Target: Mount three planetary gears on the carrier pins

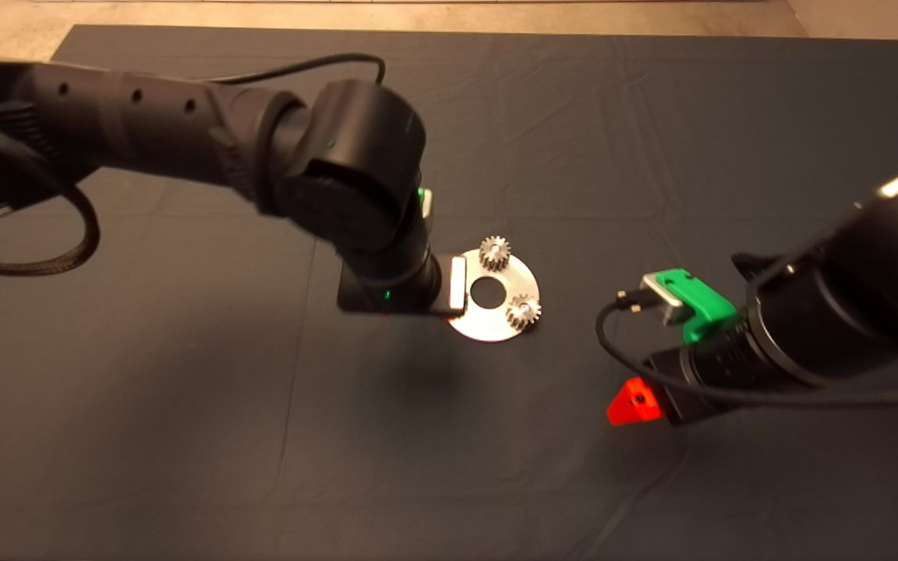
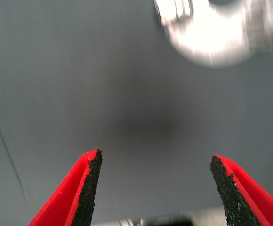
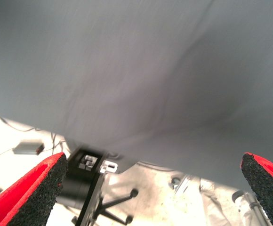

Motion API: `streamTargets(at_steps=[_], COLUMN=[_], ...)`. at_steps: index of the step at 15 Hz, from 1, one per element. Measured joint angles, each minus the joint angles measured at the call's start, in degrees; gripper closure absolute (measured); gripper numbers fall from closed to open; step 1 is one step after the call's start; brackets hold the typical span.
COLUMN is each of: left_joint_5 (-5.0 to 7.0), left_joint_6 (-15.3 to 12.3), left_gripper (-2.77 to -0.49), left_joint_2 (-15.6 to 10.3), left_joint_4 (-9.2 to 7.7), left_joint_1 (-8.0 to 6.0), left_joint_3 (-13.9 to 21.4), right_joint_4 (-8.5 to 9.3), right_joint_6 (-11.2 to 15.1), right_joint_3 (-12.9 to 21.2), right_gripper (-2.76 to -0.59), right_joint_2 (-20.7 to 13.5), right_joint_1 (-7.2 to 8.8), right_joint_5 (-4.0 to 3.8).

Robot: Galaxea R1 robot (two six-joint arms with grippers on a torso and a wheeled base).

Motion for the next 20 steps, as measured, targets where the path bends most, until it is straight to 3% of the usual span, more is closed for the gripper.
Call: streamTargets(at_steps=[3,5,6,9,11,16,20], left_joint_5=[-0.07,-0.04,-0.06,-0.04,-0.04,-0.01,-0.01], left_joint_6=[-12.19,-19.69,-22.19,-25.75,-28.7,-33.68,-35.22], left_gripper=[-1.59,-1.59,-1.59,-1.6,-1.6,-1.59,-1.59], left_joint_2=[-0.52,-0.5,-0.4,1.94,3.65,6.75,7.8], left_joint_4=[-0.44,-0.42,-0.45,-0.28,-0.3,-0.33,-0.5], left_joint_1=[-0.02,-0.35,-0.33,-0.33,-0.33,-0.33,-0.33], left_joint_3=[10.05,15.39,17.24,19.36,20.18,21.26,21.3], right_joint_4=[-0.35,-0.41,-0.44,-0.49,-0.49,-0.51,-0.52], right_joint_6=[6.55,8.71,9.39,13.97,15.55,16.9,17.12], right_joint_3=[3.51,4.76,5.06,5.61,5.8,5.83,5.86], right_gripper=[-2.75,-2.75,-2.75,-2.75,-2.75,-2.75,-2.75], right_joint_2=[0.03,0.78,1.69,5.78,7.77,8.97,9.3], right_joint_1=[0.0,0.0,0.0,-0.02,-0.06,-0.68,-0.8], right_joint_5=[-0.09,-0.2,-0.2,-0.22,-0.05,-0.13,-0.16])
